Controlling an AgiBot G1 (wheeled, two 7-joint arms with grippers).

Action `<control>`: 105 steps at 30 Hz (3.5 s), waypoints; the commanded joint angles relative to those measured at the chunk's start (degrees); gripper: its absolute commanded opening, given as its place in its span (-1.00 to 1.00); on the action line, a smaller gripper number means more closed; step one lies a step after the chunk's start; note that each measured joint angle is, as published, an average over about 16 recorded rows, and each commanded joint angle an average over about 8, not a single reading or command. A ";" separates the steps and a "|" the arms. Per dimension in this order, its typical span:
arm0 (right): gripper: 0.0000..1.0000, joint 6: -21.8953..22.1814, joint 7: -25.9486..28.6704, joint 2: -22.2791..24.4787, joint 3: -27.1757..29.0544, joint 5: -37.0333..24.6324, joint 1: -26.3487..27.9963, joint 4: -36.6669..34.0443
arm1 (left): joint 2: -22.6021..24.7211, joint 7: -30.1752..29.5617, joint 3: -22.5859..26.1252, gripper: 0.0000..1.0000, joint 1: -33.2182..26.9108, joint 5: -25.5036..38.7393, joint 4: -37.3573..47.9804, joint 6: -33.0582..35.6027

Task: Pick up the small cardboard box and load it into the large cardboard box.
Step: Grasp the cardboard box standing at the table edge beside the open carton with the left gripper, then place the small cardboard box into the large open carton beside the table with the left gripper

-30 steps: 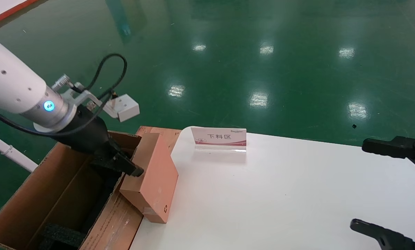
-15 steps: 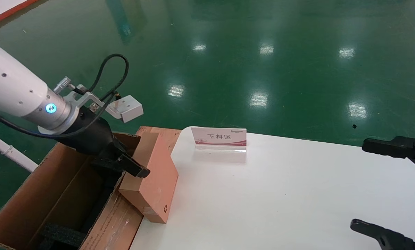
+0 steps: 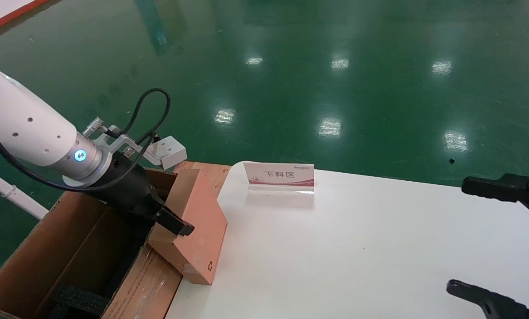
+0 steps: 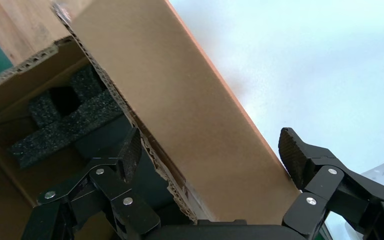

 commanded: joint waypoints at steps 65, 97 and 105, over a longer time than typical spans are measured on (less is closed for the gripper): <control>1.00 0.02 -0.06 0.02 -0.09 0.07 0.04 -0.06 | 1.64 5.57 -10.12 -1.00 -29.31 -2.77 1.79 19.47; 1.00 0.06 -0.11 0.07 -0.19 0.14 0.06 -0.06 | -17.05 -0.87 11.06 -1.00 -41.25 11.24 -0.60 24.74; 1.00 0.07 -0.12 0.08 -0.21 0.15 0.06 -0.06 | -21.19 0.23 11.77 -1.00 -39.75 12.45 -1.19 24.60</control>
